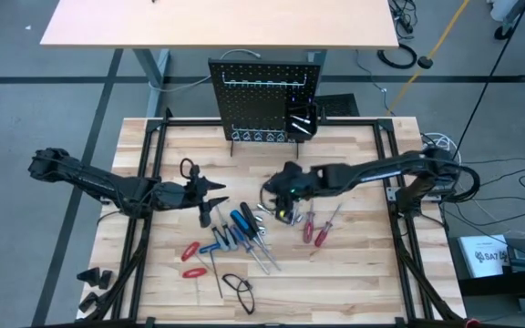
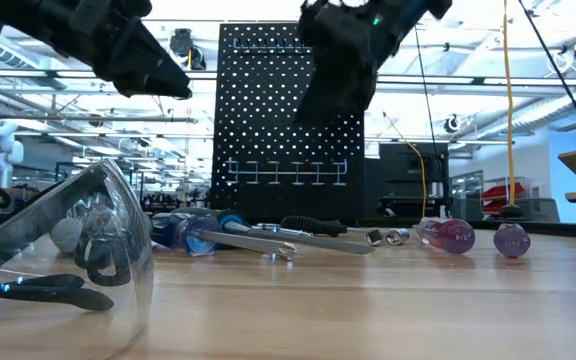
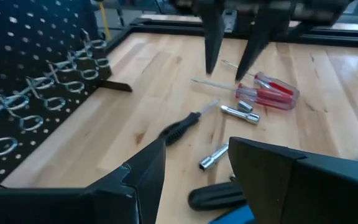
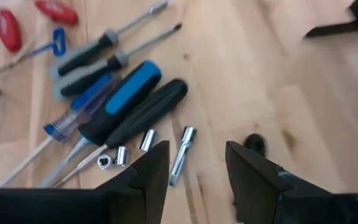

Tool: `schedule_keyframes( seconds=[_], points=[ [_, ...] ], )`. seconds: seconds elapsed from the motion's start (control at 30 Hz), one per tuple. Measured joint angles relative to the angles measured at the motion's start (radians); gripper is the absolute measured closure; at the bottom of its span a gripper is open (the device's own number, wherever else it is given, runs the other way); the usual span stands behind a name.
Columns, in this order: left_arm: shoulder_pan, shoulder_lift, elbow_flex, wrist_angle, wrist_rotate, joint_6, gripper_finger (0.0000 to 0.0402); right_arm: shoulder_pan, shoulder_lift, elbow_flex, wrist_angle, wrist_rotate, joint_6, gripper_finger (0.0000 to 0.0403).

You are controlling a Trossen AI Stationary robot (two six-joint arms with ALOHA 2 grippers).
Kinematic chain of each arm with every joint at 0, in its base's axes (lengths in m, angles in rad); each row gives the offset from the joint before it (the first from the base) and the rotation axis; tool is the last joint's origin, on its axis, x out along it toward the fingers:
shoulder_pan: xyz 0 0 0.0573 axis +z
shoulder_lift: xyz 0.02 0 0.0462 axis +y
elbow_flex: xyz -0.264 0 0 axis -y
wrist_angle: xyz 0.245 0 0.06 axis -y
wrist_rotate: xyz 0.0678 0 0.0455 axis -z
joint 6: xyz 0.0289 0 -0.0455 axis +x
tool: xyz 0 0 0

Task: Hang tools onto peg board
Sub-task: Put the extension bar into the black bin on the pegboard

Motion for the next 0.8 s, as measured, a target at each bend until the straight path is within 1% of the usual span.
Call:
schedule_keyframes(
  seconds=[0.13,0.27,0.33,0.63,0.8],
  points=[
    [0.0,0.0,0.0,-0.002,0.065,0.004,0.0217,0.006,0.092,0.0,0.055,0.002,0.021,0.0254],
    [0.0,0.0,0.0,-0.003,0.086,0.009,0.0217,0.005,0.165,0.0,0.1,0.071,0.072,0.0254],
    [0.0,0.0,0.0,-0.003,0.086,0.01,0.0217,0.004,0.191,0.0,0.105,0.078,0.078,0.0254],
    [0.0,0.001,0.0,-0.049,0.086,0.01,0.0217,0.018,0.248,0.0,0.127,0.076,0.131,0.0254],
    [0.0,0.001,0.0,-0.047,0.086,0.011,0.0217,0.046,0.276,0.0,0.183,0.076,0.131,0.0254]
  ],
)
